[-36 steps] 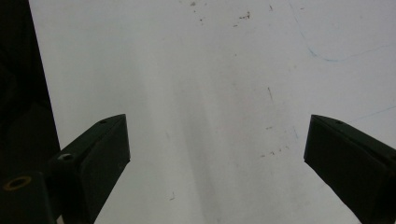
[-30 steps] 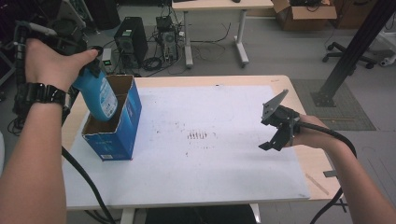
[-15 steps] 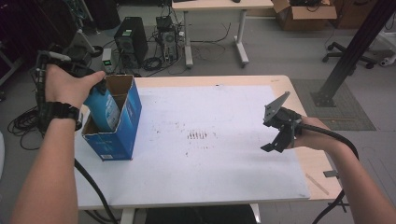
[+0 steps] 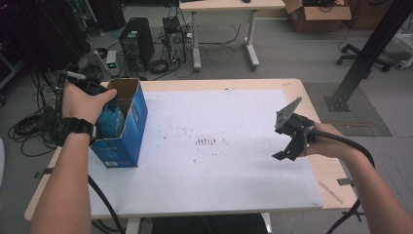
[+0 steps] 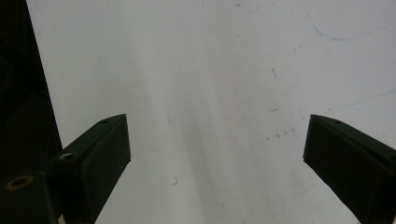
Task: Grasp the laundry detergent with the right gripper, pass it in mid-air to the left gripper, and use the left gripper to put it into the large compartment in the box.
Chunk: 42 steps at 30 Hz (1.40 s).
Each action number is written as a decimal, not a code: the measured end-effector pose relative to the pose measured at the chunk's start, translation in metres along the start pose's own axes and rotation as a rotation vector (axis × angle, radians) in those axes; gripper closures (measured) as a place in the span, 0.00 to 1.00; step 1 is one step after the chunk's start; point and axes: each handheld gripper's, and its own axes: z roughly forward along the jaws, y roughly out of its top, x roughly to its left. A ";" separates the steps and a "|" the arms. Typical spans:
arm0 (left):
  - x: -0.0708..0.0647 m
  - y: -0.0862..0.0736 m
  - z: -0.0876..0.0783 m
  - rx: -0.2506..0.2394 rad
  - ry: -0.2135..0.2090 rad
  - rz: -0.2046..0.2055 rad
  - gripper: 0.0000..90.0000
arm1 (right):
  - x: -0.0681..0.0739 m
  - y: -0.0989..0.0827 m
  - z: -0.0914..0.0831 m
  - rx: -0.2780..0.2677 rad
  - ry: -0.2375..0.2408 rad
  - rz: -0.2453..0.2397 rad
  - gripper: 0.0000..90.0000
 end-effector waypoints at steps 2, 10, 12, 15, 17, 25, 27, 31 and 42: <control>0.000 -0.001 0.005 -0.001 -0.001 -0.003 0.43 | 0.000 -0.001 0.000 -0.002 -0.001 0.003 0.08; -0.004 -0.004 0.020 0.008 0.006 0.001 0.43 | 0.001 -0.003 0.001 0.001 0.001 0.007 0.08; -0.005 -0.005 0.022 0.012 0.008 0.001 0.43 | 0.001 -0.003 0.001 0.003 0.002 0.007 0.08; -0.006 -0.006 0.025 0.015 0.012 0.002 0.43 | 0.001 -0.003 0.001 0.001 0.001 0.009 0.08; -0.006 -0.007 0.027 0.015 0.019 0.002 0.43 | 0.001 -0.003 0.001 0.002 0.001 0.008 0.08; -0.004 -0.010 0.032 0.021 0.022 -0.001 0.43 | 0.001 -0.002 0.002 0.002 0.003 0.008 0.08; -0.004 -0.011 0.034 0.023 0.025 0.001 0.43 | 0.002 -0.002 0.003 0.002 0.004 0.006 0.08; -0.005 -0.011 0.037 0.029 0.034 0.005 0.43 | 0.002 -0.002 0.004 0.005 0.006 0.007 0.08; -0.008 -0.013 0.043 0.043 0.028 0.013 0.42 | 0.002 -0.001 0.003 0.006 0.003 0.008 0.08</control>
